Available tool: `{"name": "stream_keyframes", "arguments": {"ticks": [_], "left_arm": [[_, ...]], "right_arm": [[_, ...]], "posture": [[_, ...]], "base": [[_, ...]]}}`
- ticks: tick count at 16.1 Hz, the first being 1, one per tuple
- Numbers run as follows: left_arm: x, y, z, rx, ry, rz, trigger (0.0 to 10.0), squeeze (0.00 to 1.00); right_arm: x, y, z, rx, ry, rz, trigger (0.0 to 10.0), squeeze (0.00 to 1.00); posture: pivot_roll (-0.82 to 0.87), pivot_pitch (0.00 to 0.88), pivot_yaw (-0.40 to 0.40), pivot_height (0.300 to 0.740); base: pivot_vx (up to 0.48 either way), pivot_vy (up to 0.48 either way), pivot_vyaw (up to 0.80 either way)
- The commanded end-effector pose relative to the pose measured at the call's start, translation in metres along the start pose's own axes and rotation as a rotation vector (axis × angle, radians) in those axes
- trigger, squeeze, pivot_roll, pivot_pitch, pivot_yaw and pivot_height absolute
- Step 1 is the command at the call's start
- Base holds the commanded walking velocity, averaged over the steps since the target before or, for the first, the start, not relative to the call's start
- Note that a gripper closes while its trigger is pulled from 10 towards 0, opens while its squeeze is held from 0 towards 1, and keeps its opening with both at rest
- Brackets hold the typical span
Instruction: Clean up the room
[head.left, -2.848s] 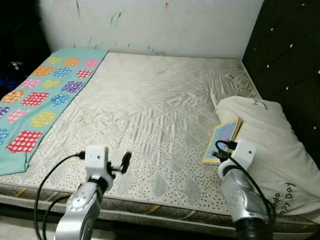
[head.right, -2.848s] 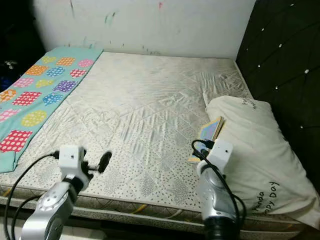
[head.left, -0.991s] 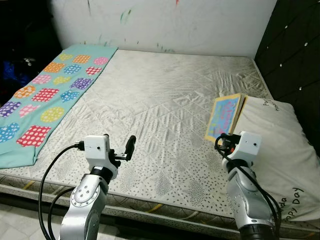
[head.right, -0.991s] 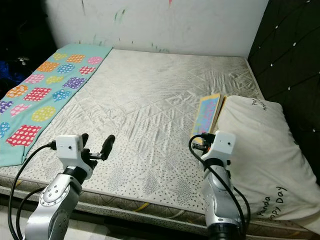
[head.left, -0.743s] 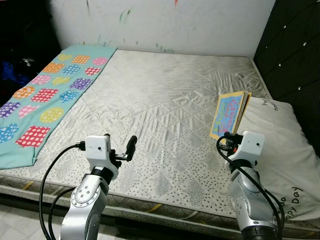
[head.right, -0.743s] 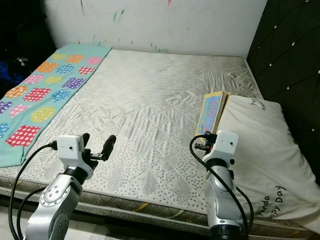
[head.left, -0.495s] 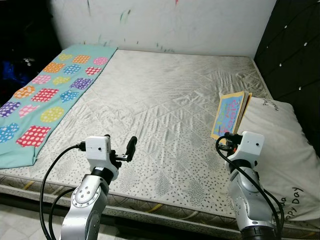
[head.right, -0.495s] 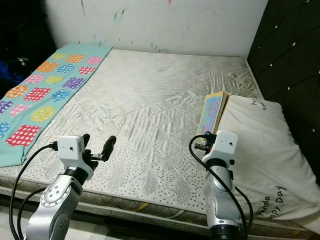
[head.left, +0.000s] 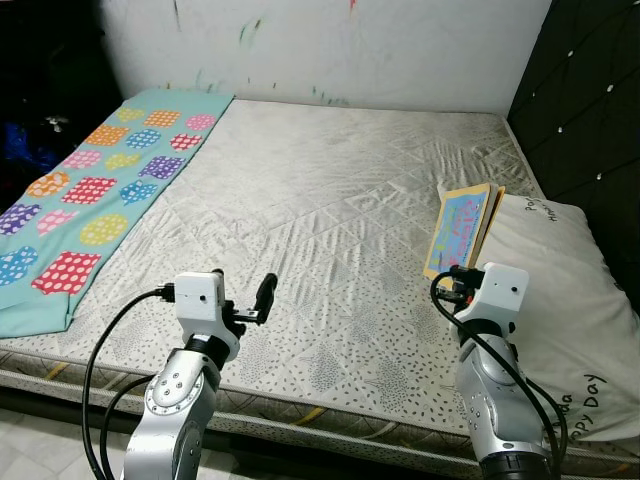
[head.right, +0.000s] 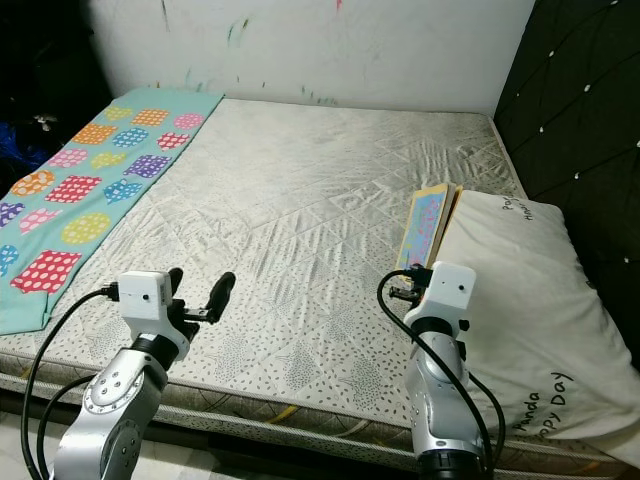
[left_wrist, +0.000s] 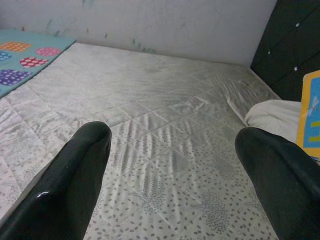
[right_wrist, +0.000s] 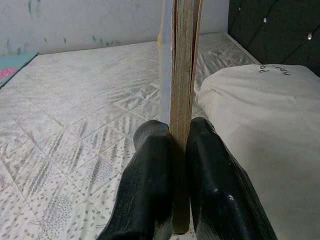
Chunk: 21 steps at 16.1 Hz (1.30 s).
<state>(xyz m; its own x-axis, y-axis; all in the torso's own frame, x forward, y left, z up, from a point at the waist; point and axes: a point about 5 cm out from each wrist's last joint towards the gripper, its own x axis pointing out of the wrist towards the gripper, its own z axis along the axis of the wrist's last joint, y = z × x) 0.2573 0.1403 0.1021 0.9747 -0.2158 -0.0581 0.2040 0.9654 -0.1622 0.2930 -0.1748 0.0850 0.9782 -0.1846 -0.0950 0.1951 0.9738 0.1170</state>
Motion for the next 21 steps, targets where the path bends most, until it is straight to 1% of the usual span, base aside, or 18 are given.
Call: {"name": "stream_keyframes", "arguments": {"ticks": [1, 7, 12, 13, 15, 21], "left_arm": [[0.0003, 0.0015, -0.0012, 0.014, 0.009, 0.005, 10.0, 0.00], [0.0001, 0.0011, -0.0018, 0.015, 0.014, 0.001, 10.0, 0.00], [0.0000, 0.0007, -0.0020, 0.012, 0.015, -0.003, 10.0, 0.00], [-0.0001, 0.0007, -0.0024, 0.011, 0.017, -0.002, 10.0, 0.00], [0.0001, 0.0005, -0.0020, 0.008, 0.014, -0.003, 10.0, 0.00], [0.0001, -0.0009, -0.0022, 0.001, 0.015, -0.013, 10.0, 0.00]], "right_arm": [[0.0015, 0.0033, 0.0111, -0.002, -0.053, 0.011, 10.0, 0.00], [0.0012, 0.0011, 0.0114, -0.009, -0.054, -0.001, 10.0, 0.00], [0.0005, 0.0003, 0.0160, -0.074, -0.093, 0.010, 10.0, 0.00], [0.0010, -0.0006, 0.0132, -0.057, -0.063, -0.007, 10.0, 0.00], [0.0023, -0.0019, 0.0111, -0.058, -0.045, -0.028, 10.0, 0.00], [0.0027, -0.0019, 0.0109, -0.063, -0.042, -0.033, 10.0, 0.00]], "posture": [[-0.11, 0.000, 0.017, 0.740], [-0.11, 0.000, 0.017, 0.740], [-0.11, 0.000, 0.017, 0.740], [-0.11, 0.000, 0.017, 0.740], [-0.11, 0.000, 0.017, 0.740], [-0.11, 0.000, 0.017, 0.740]], "base": [[0.000, 0.000, 0.00], [0.000, 0.000, 0.00], [0.000, 0.000, 0.00], [0.000, 0.000, 0.00], [0.000, 0.000, -0.80], [0.000, 0.000, -0.80]]}}
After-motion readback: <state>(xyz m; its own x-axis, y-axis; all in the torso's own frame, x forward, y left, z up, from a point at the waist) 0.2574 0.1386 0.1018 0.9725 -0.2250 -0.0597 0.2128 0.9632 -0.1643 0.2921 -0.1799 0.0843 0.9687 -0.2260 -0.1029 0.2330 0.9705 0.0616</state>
